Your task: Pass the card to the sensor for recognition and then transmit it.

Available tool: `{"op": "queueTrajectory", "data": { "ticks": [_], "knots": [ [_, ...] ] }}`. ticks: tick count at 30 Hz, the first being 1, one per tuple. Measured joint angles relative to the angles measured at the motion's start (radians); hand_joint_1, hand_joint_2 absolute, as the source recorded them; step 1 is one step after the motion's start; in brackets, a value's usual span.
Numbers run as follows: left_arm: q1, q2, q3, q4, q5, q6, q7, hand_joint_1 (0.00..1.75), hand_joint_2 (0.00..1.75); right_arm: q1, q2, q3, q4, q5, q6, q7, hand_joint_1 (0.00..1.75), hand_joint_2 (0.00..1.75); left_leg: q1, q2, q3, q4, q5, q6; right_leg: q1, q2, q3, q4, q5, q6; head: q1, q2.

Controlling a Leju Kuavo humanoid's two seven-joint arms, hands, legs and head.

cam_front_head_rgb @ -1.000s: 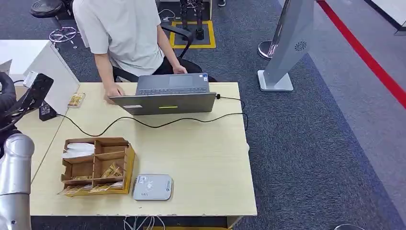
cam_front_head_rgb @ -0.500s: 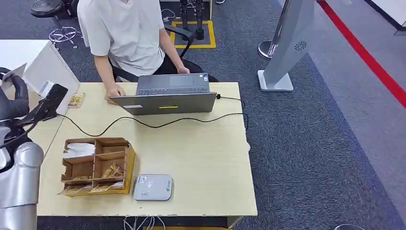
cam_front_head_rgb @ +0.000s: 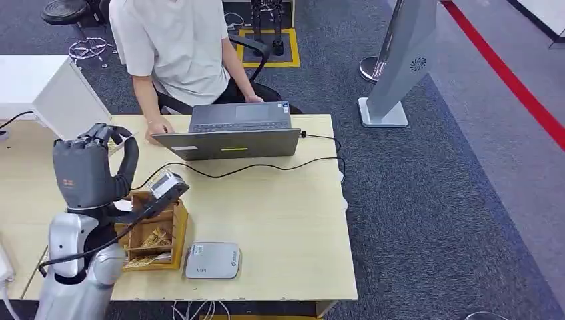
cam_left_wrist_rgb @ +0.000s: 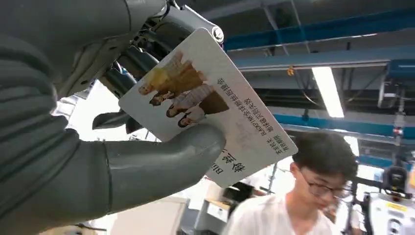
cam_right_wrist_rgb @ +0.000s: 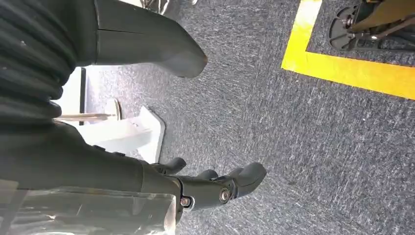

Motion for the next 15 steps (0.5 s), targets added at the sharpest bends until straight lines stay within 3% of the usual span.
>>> {"op": "queueTrajectory", "data": {
  "ticks": [15],
  "knots": [
    [0.030, -0.013, -0.046, -0.042, 0.016, -0.013, -0.014, 1.75, 1.75, 0.003, 0.000, -0.011, 0.000, 0.000, -0.008, 0.006, 0.00, 1.75, 0.001, 0.000, 0.000, 0.000, 0.000, 0.000, 0.000, 0.000, 0.000, 0.000, 0.000, 0.000, 0.000, 0.000]
  ]
}}
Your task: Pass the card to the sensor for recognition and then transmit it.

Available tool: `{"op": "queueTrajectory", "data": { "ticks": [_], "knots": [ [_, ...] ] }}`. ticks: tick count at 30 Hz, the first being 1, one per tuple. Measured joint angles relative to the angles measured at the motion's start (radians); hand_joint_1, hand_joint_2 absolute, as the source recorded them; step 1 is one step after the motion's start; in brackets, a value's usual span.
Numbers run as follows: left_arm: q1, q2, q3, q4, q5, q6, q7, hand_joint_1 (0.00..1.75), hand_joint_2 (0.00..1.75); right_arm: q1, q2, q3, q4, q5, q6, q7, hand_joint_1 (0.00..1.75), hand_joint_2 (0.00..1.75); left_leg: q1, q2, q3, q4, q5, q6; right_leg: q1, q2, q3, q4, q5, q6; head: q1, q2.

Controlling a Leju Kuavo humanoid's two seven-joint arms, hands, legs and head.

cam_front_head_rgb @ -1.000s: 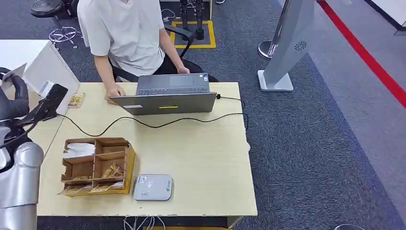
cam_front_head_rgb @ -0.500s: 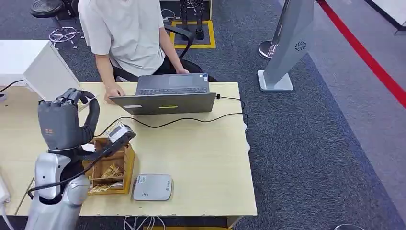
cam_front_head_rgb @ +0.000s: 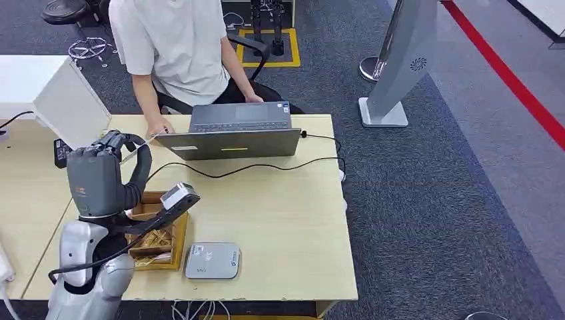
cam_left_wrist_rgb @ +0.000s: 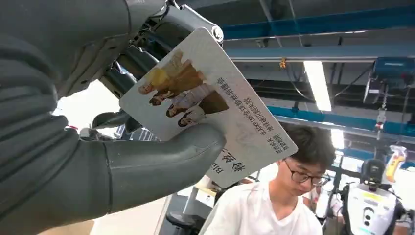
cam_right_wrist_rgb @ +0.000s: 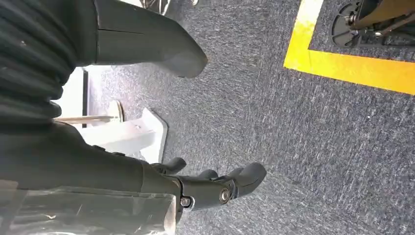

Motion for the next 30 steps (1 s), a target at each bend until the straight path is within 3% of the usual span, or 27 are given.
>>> {"op": "queueTrajectory", "data": {
  "ticks": [5, 12, 24, 30],
  "knots": [
    [0.021, 0.000, -0.041, -0.019, 0.034, -0.070, -0.020, 1.75, 1.75, 0.002, 0.000, -0.010, 0.000, 0.000, -0.002, 0.000, 0.00, 1.75, 0.000, 0.000, 0.000, 0.000, 0.000, 0.000, 0.000, 0.000, 0.000, 0.000, 0.000, 0.000, 0.000, 0.000],
    [0.031, 0.022, -0.130, -0.004, 0.097, -0.343, -0.011, 1.75, 1.75, 0.003, 0.000, -0.029, 0.000, -0.002, -0.001, 0.000, 0.00, 1.75, 0.000, 0.000, 0.000, 0.000, 0.000, 0.000, 0.000, 0.000, 0.000, 0.000, 0.000, 0.000, 0.000, 0.000],
    [0.037, 0.092, -0.231, 0.021, 0.133, -0.403, -0.008, 1.75, 1.75, 0.004, 0.000, -0.066, 0.000, -0.003, -0.001, 0.007, 0.00, 1.75, 0.000, 0.000, -0.001, 0.000, 0.000, 0.000, 0.000, 0.000, 0.000, 0.000, 0.000, 0.000, 0.000, 0.000],
    [0.062, 0.113, -0.258, 0.021, 0.069, -0.382, 0.068, 1.75, 1.75, 0.004, 0.000, -0.088, 0.000, -0.006, -0.004, 0.009, 0.00, 1.75, 0.000, 0.000, -0.001, 0.000, 0.000, 0.000, 0.000, 0.000, 0.000, 0.000, 0.000, 0.000, 0.000, 0.000]
  ]
}}
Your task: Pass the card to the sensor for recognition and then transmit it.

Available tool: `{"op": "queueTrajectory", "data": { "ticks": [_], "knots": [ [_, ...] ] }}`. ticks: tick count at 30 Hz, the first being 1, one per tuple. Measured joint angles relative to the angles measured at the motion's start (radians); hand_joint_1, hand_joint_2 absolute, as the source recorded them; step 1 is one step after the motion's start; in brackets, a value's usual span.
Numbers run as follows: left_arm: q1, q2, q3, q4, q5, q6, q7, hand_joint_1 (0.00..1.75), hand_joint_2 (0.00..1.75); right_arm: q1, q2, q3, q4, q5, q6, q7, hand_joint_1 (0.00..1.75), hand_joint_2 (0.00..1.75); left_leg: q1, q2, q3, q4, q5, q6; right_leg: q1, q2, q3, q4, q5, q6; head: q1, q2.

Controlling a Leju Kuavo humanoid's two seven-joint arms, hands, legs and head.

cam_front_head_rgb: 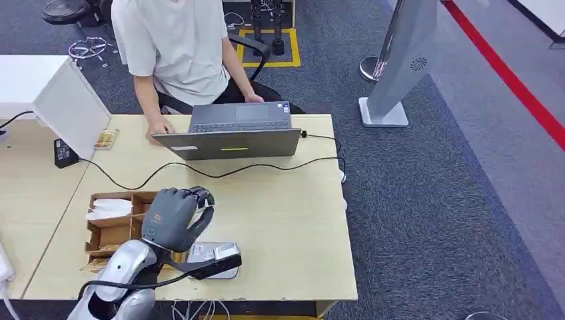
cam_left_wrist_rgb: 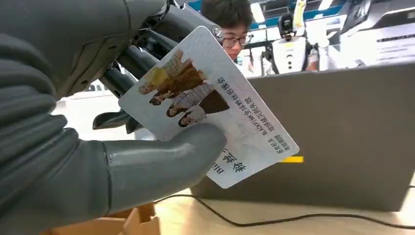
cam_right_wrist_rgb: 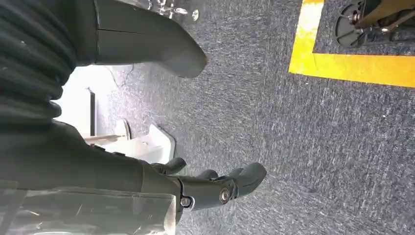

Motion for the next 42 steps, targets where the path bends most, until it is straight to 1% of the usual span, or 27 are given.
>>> {"op": "queueTrajectory", "data": {
  "ticks": [3, 5, 11, 28, 31, 36, 40, 42],
  "knots": [
    [0.015, 0.004, -0.004, -0.002, -0.033, 0.008, 0.027, 1.75, 1.75, 0.000, 0.000, -0.010, 0.000, 0.000, -0.003, 0.000, 0.00, 1.75, 0.000, 0.000, 0.000, 0.000, 0.000, 0.000, 0.000, 0.000, 0.000, 0.000, 0.000, 0.000, 0.000, 0.000],
    [0.024, 0.006, -0.005, -0.005, -0.044, 0.009, 0.031, 1.75, 1.75, 0.000, 0.000, -0.019, 0.000, 0.000, -0.004, 0.000, 0.00, 1.75, 0.000, 0.000, 0.000, 0.000, 0.000, 0.000, 0.000, 0.000, 0.000, 0.000, 0.000, 0.000, 0.000, 0.000],
    [0.044, 0.018, -0.007, -0.009, -0.112, 0.009, 0.068, 1.75, 1.75, 0.000, 0.001, -0.039, 0.000, 0.000, -0.008, 0.000, 0.00, 1.75, 0.000, 0.000, 0.000, 0.000, 0.000, 0.000, 0.000, 0.000, 0.000, 0.000, 0.000, 0.000, 0.000, 0.000],
    [0.052, 0.036, -0.010, -0.014, -0.121, 0.008, 0.069, 1.75, 1.75, 0.000, 0.002, -0.051, 0.000, 0.000, -0.014, 0.000, 0.00, 1.75, 0.000, 0.000, 0.000, 0.000, 0.000, 0.000, 0.000, 0.000, 0.000, 0.000, 0.000, 0.000, 0.000, 0.000],
    [0.053, 0.040, -0.012, -0.016, -0.127, -0.001, 0.069, 1.75, 1.75, 0.000, 0.002, -0.053, 0.000, 0.001, -0.014, 0.001, 0.00, 1.75, 0.000, 0.000, 0.000, 0.000, 0.000, 0.000, 0.000, 0.000, 0.000, 0.000, 0.000, 0.000, 0.000, 0.000],
    [0.053, 0.066, -0.013, -0.016, -0.114, -0.030, 0.059, 1.75, 1.75, 0.000, 0.002, -0.061, 0.000, 0.006, -0.013, 0.007, 0.00, 1.75, 0.000, 0.000, 0.000, 0.000, 0.000, 0.000, 0.000, 0.000, 0.000, 0.000, 0.000, 0.000, 0.000, 0.000],
    [0.059, 0.081, -0.018, -0.016, -0.108, -0.036, 0.056, 1.75, 1.75, 0.000, 0.002, -0.067, -0.001, 0.006, -0.013, 0.011, 0.00, 1.75, 0.000, 0.000, 0.000, 0.000, 0.000, 0.000, 0.000, 0.000, 0.000, 0.000, 0.000, 0.000, 0.000, 0.000],
    [0.067, 0.089, -0.023, -0.016, -0.100, -0.054, 0.056, 1.75, 1.75, 0.000, 0.002, -0.070, -0.001, 0.006, -0.014, 0.012, 0.00, 1.75, 0.000, 0.000, 0.000, 0.000, 0.000, 0.000, 0.000, 0.000, 0.000, 0.000, 0.000, 0.000, 0.000, 0.000]
  ]
}}
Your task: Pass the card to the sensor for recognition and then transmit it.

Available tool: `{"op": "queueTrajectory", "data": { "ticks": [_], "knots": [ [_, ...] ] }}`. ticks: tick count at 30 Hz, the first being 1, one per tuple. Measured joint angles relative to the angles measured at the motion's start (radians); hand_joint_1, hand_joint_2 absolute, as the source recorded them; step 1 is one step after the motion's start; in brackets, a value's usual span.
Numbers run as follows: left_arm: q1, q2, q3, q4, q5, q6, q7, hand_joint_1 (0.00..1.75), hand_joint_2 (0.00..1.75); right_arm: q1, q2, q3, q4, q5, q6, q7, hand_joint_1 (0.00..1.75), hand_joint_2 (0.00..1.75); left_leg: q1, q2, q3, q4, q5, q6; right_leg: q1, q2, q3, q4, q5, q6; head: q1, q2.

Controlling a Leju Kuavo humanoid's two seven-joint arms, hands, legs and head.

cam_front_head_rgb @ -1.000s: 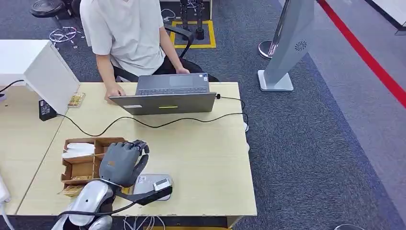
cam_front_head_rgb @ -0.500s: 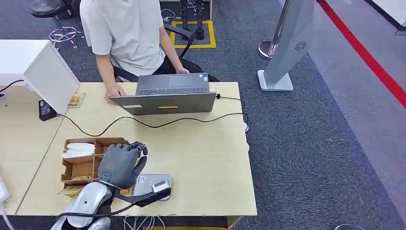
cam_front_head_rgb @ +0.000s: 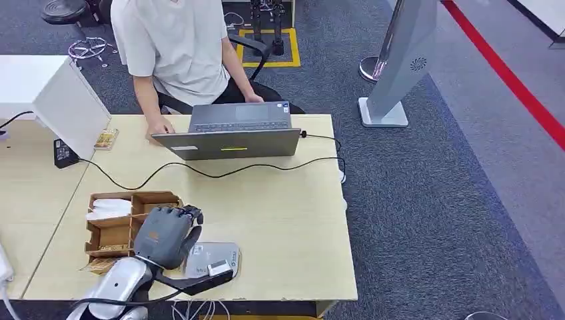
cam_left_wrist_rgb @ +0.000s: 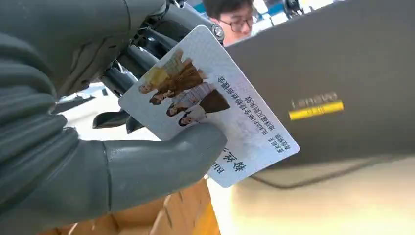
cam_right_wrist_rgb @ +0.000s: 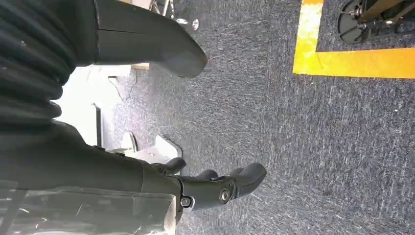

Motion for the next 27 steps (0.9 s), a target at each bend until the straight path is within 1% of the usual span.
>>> {"op": "queueTrajectory", "data": {
  "ticks": [2, 7, 11, 14, 18, 27],
  "knots": [
    [0.014, 0.009, -0.005, 0.002, 0.010, -0.010, 0.002, 1.75, 1.75, 0.000, 0.000, -0.003, 0.000, 0.000, 0.000, 0.000, 0.00, 1.75, 0.000, 0.000, 0.000, 0.000, 0.000, 0.000, 0.000, 0.000, 0.000, 0.000, 0.000, 0.000, 0.000, 0.000],
    [0.037, 0.019, -0.013, 0.016, 0.021, -0.010, 0.002, 1.75, 1.75, -0.001, 0.000, -0.005, 0.000, 0.016, 0.000, 0.000, 0.00, 1.75, 0.000, 0.000, 0.000, 0.000, 0.000, 0.000, 0.000, 0.000, 0.000, 0.000, 0.000, 0.000, 0.000, 0.000],
    [0.051, 0.019, -0.021, 0.029, 0.039, -0.023, -0.017, 1.75, 1.75, -0.001, 0.000, -0.007, -0.002, 0.017, 0.000, 0.000, 0.00, 1.75, 0.000, 0.000, 0.000, 0.000, 0.000, 0.000, 0.000, 0.000, 0.000, 0.000, 0.000, 0.000, 0.000, 0.000],
    [0.053, 0.028, -0.037, 0.041, 0.063, -0.043, -0.040, 1.75, 1.75, -0.002, 0.000, -0.010, -0.002, 0.019, 0.001, 0.000, 0.00, 1.75, 0.000, 0.000, 0.000, 0.000, 0.000, 0.000, 0.000, 0.000, 0.000, 0.000, 0.000, 0.000, 0.000, 0.000],
    [0.052, 0.043, -0.062, 0.058, 0.087, -0.054, -0.060, 1.75, 1.75, -0.002, 0.000, -0.013, -0.002, 0.034, 0.006, 0.000, 0.00, 1.75, 0.000, 0.000, 0.000, 0.000, 0.000, 0.000, 0.000, 0.000, 0.000, 0.000, 0.000, 0.000, 0.000, 0.000],
    [0.050, 0.061, -0.089, 0.076, 0.108, -0.065, -0.068, 1.75, 1.75, -0.003, 0.000, -0.021, -0.004, 0.037, 0.011, 0.000, 0.00, 1.75, 0.000, 0.000, 0.000, 0.000, 0.000, 0.000, 0.000, 0.000, 0.000, 0.000, 0.000, 0.000, 0.000, 0.000]
  ]
}}
